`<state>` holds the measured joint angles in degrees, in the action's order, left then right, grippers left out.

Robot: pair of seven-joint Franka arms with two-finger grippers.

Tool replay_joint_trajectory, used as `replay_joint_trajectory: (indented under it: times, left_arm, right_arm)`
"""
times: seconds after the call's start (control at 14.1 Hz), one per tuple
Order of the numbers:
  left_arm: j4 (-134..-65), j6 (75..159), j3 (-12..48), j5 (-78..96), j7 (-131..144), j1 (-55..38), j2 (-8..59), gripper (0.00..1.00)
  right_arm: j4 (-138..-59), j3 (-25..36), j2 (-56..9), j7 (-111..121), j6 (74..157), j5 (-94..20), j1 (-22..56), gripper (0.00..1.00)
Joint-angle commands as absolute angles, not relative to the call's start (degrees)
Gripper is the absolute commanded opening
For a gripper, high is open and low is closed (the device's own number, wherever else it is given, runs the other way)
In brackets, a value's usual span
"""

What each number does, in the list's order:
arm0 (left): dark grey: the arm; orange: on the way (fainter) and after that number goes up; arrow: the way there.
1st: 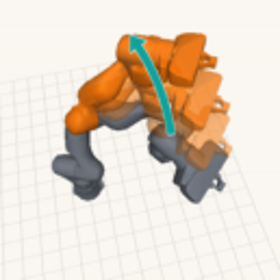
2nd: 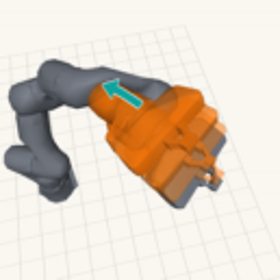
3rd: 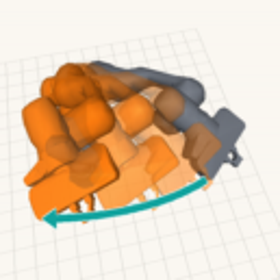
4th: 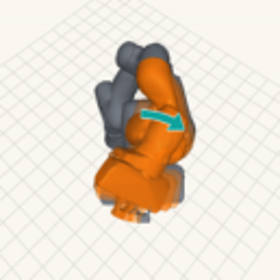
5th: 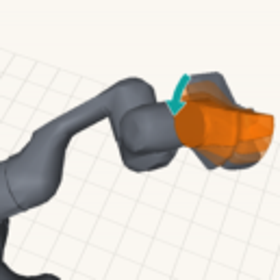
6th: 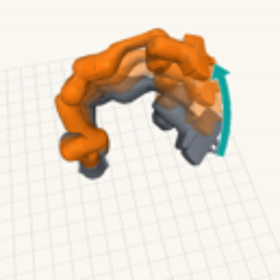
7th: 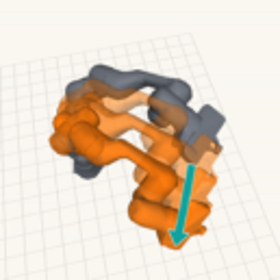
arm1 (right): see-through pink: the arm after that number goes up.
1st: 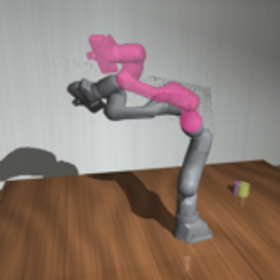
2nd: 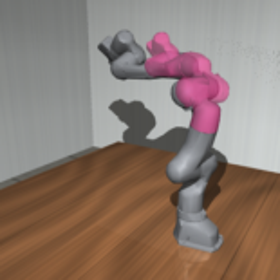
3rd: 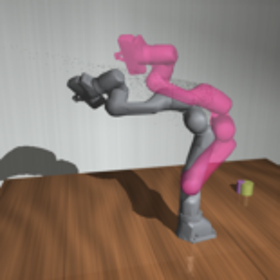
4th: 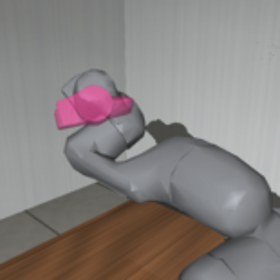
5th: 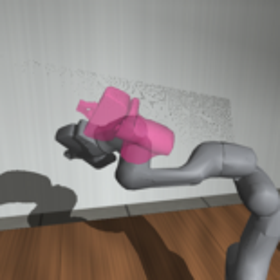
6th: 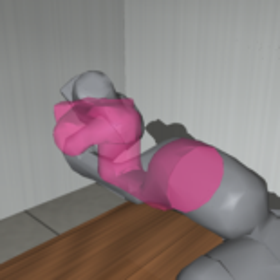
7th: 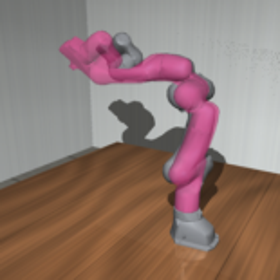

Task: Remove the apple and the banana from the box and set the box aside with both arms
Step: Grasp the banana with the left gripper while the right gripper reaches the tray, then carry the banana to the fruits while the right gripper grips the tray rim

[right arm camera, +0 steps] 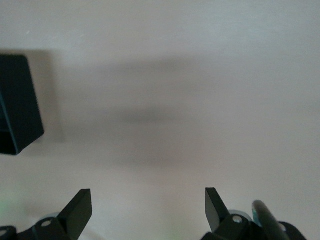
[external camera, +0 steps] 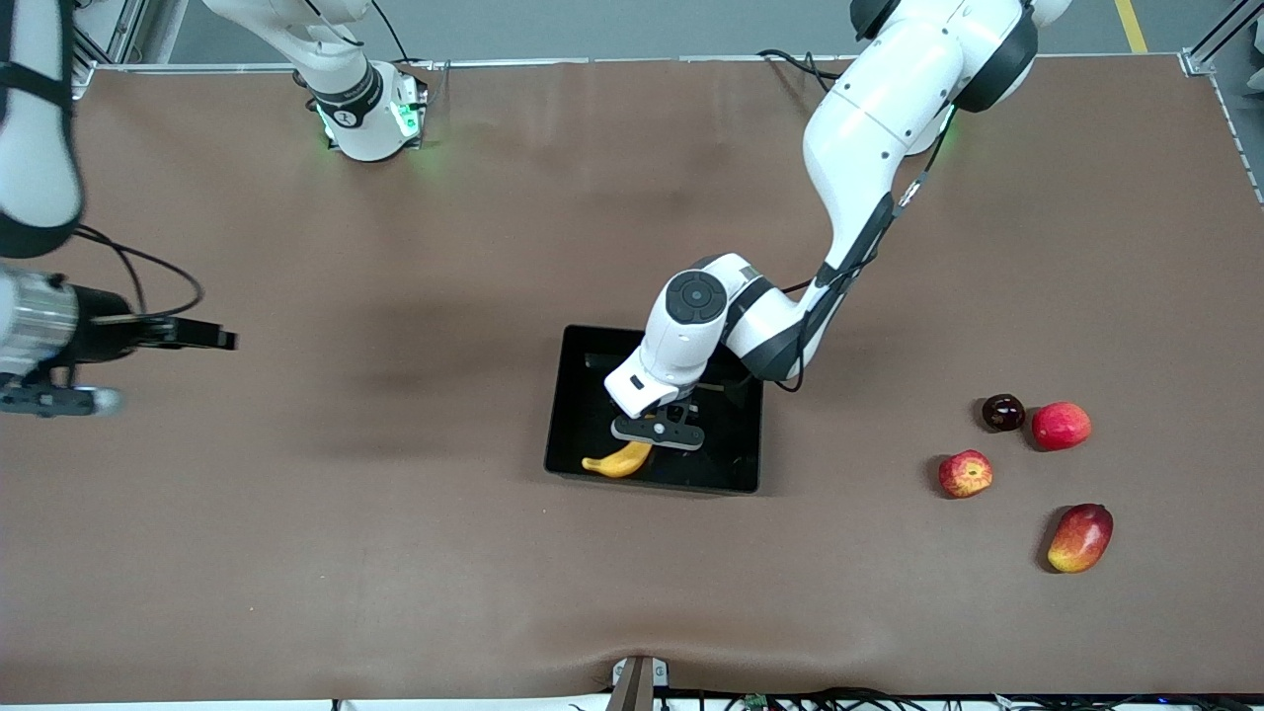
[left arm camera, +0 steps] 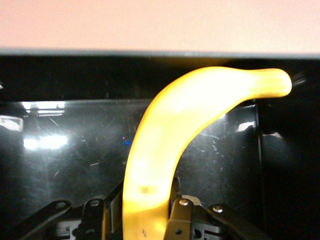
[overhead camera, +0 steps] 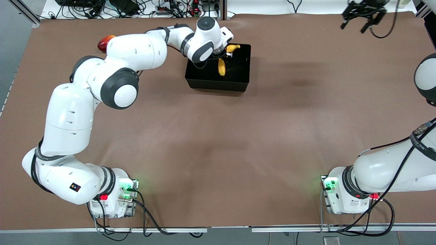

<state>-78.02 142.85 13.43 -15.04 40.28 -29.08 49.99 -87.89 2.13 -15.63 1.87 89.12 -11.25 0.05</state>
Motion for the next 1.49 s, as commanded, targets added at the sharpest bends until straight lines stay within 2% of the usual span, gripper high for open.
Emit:
replay_joint_trajectory:
  times: [0.0, 0.43, 0.85, 1.21, 1.42]
  left_arm:
    - [-78.8, 138.5, 13.3, -16.1, 40.5, -28.9, 45.7, 0.0]
    - [-79.3, 127.2, 13.4, -15.8, 33.8, -21.2, 37.3, 0.0]
    - [-80.1, 120.0, 13.6, -16.4, 18.2, -10.1, 36.3, 0.0]
    - [-80.3, 119.9, 13.2, -18.1, -5.0, 1.8, 38.1, 0.0]
    - [-80.4, 122.2, 13.2, -23.4, -7.4, 6.1, 40.2, 0.0]
  right_arm:
    - [-87.0, 2.4, -17.6, -3.7, 89.3, -12.2, 6.0, 1.0]
    - [-86.9, 2.3, -22.2, -16.2, 96.9, -12.8, 17.6, 1.0]
    - [-86.7, 2.4, -29.7, -24.9, 111.5, -16.4, 25.7, 1.0]
    - [-86.6, 2.4, -36.6, -26.7, 122.4, -15.6, 30.8, 1.0]
    - [-86.4, 2.5, -40.0, -26.8, 126.9, -15.5, 32.7, 1.0]
